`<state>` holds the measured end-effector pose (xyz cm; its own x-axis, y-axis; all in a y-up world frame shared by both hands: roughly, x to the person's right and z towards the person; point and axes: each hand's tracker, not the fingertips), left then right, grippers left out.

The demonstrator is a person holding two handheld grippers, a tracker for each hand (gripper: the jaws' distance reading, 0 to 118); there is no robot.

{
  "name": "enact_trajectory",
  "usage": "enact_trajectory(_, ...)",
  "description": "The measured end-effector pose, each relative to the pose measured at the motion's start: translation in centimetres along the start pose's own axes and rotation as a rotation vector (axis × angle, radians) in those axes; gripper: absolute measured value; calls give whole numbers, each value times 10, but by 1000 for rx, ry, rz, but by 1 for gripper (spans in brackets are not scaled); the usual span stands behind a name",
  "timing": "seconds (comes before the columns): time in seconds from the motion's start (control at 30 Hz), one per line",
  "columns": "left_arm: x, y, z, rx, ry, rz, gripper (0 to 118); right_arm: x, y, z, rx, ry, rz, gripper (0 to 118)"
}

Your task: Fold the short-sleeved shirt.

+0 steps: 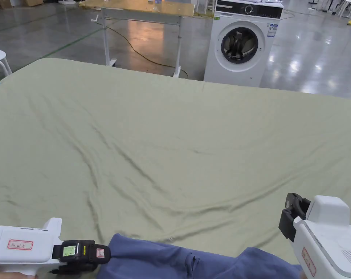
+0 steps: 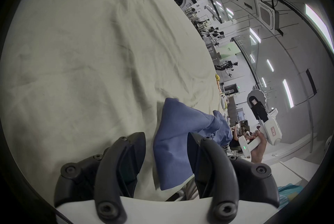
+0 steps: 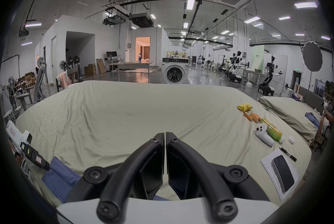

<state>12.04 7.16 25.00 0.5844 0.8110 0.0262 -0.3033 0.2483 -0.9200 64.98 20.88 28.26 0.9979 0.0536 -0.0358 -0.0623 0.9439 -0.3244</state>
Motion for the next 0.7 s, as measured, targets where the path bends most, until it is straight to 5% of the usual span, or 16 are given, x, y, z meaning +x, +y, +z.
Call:
enact_trajectory(0.27,-19,-3,-37,-20,-214,65,50,-6,-1,-1,-10,18,-11,1)
enact_trajectory(0.33,-15,-1,-42,-41,-201,51,40,-7,-1,-1,-10,17,-10,1)
enact_trajectory(0.4,-22,-4,-53,-63,-116,7,11,-7,0,-2,-10,18,-11,1)
enact_trajectory(0.7,27,-4,-16,-1,-122,-67,3,-7,4,-1,-3,21,-6,1)
